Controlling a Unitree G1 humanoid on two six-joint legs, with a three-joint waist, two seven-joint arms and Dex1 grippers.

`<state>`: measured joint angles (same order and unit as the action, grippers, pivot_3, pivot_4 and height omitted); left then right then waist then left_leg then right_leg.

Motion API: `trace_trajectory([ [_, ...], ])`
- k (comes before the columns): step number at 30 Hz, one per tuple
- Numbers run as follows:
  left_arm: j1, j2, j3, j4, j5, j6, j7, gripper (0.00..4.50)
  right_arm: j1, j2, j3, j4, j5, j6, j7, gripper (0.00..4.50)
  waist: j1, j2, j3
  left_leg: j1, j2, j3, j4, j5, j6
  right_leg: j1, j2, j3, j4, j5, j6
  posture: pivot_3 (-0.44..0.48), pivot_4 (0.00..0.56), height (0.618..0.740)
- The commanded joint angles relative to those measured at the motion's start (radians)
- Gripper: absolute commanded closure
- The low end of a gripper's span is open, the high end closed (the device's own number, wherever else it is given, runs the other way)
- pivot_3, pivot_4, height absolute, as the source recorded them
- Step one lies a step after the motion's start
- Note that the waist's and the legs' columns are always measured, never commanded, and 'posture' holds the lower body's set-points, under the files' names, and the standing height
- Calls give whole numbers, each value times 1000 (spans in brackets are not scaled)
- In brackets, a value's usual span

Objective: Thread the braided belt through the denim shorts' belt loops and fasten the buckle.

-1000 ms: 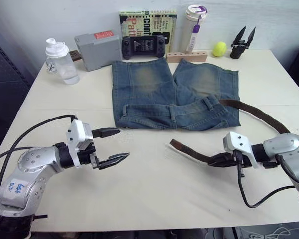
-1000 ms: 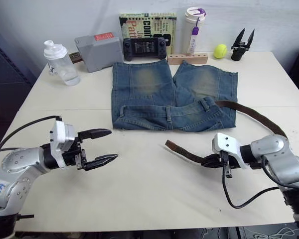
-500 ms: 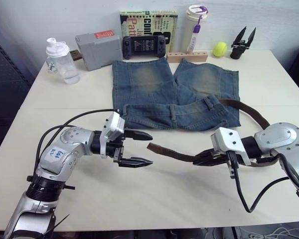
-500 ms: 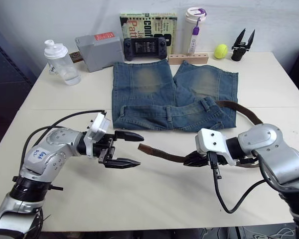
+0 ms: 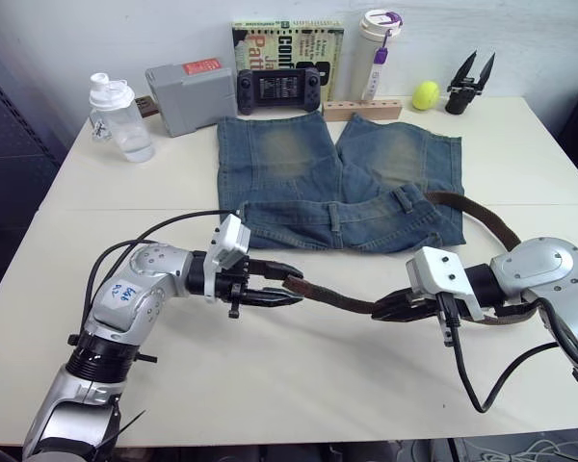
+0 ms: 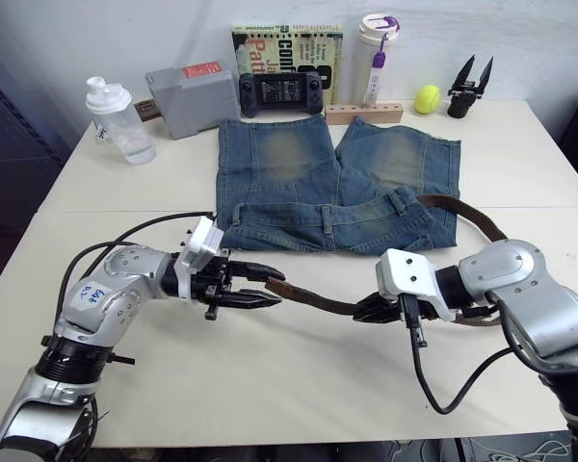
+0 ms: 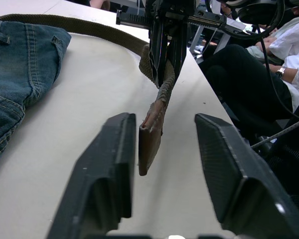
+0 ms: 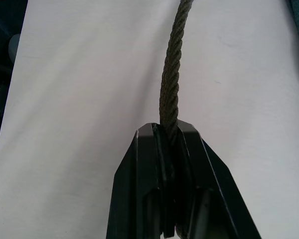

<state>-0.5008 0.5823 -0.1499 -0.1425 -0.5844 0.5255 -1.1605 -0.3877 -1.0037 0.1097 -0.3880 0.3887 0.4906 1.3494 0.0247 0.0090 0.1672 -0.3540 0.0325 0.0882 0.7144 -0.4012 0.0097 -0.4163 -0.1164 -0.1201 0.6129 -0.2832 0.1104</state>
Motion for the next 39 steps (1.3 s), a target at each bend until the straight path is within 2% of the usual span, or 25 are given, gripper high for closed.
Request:
trace_trajectory([
  [1,-9,-10,-6,-12,1,3,-12,4141,-17,3,-27,-29,37,14,-7,4500,0,0,0,0,0,0,0,0,0,0,0,0,0,0,0,0,150,731],
  [2,-9,-10,-7,-12,2,2,-12,4482,-17,6,-30,-32,43,22,-12,4500,0,0,0,0,0,0,0,0,0,0,0,0,0,0,0,0,150,731],
  [7,-9,-16,-8,-9,14,-6,-6,4482,-38,21,-51,-31,68,67,-53,4500,0,0,0,0,0,0,0,0,0,0,0,0,0,0,0,0,150,731],
  [8,-10,-18,-7,-8,15,-5,-5,4500,-42,24,-56,-30,73,74,-60,3615,0,0,0,0,0,0,0,0,0,0,0,0,0,0,0,0,150,731],
  [9,-10,-19,-7,-8,14,-4,-5,4500,-44,25,-59,-29,75,79,-66,3615,0,0,0,0,0,0,0,0,0,0,0,0,0,0,0,0,150,731],
  [10,-9,-19,-6,-7,14,-3,-5,4500,-45,25,-60,-29,76,82,-69,3018,0,0,0,0,0,0,0,0,0,0,0,0,0,0,0,0,150,731],
  [11,-9,-20,-6,-8,14,-3,-5,4500,-46,24,-60,-30,77,85,-71,2764,-1,0,0,0,0,0,0,0,0,0,0,0,0,0,0,0,150,731],
  [12,-13,-27,-1,-1,13,3,6,4500,-50,30,-71,-26,83,99,-89,2127,-1,0,0,0,0,0,0,0,0,0,0,0,0,0,0,0,150,731],
  [13,-19,-37,9,6,5,17,21,4500,-53,37,-88,-21,96,120,-110,1835,0,0,0,0,0,0,0,0,0,0,0,0,0,0,0,0,150,731],
  [14,-24,-48,18,13,-5,31,36,4500,-53,41,-109,-19,116,144,-125,1341,0,0,0,0,0,0,0,0,0,0,0,0,0,0,0,0,150,731],
  [16,-32,-76,42,18,-32,66,84,4500,-63,90,-223,-10,256,250,-193,860,1,0,0,0,0,-1,0,0,0,0,0,0,0,0,0,0,150,731],
  [17,-33,-87,54,15,-50,82,102,4500,-59,106,-283,-10,331,300,-221,264,1,0,0,0,0,-1,0,0,0,0,0,0,0,0,0,0,150,731],
  [18,-32,-98,67,10,-69,100,122,4500,-43,111,-345,-19,424,352,-239,47,1,0,0,0,0,-1,0,0,0,0,0,0,0,0,0,0,150,731],
  [19,-31,-104,75,6,-81,111,133,4500,-29,110,-380,-28,480,380,-247,47,1,0,0,0,0,-1,0,0,0,0,0,0,0,0,0,0,150,731],
  [22,-26,-147,117,-18,-156,183,198,4500,112,106,-488,-52,967,405,-383,47,1,0,0,0,0,-1,1,0,0,0,0,-1,0,0,0,0,150,731],
  [24,-20,-168,141,-37,-203,224,230,4500,227,134,-472,-112,1097,396,-444,47,1,-1,0,-1,0,-1,1,0,0,0,0,-1,1,0,0,0,150,731],
  [27,-6,-188,169,-74,-270,273,266,4500,369,247,-408,-178,1165,411,-575,47,5,-1,1,-2,0,-6,1,0,0,1,-1,-3,1,0,0,0,150,731],
  [30,-1,-208,196,-101,-336,327,310,4500,411,407,-295,-150,1197,378,-843,47,1,-4,2,-1,0,-9,1,0,0,4,-1,-4,-1,0,0,0,150,731],
  [32,3,-218,210,-120,-365,357,342,4500,442,491,-229,-161,1187,321,-954,47,1,-4,2,1,-1,-11,2,0,0,5,-1,-1,1,0,0,0,150,731],
  [35,11,-229,222,-136,-401,383,381,4500,416,651,-220,-141,1192,243,-1059,47,0,-4,1,2,0,-15,2,0,0,5,0,-1,1,0,0,0,150,731],
  [39,10,-239,236,-141,-430,409,418,4500,382,758,-251,-123,1234,137,-1149,47,-1,-4,1,0,-1,-17,3,0,0,5,0,-1,0,0,0,0,150,731],
])
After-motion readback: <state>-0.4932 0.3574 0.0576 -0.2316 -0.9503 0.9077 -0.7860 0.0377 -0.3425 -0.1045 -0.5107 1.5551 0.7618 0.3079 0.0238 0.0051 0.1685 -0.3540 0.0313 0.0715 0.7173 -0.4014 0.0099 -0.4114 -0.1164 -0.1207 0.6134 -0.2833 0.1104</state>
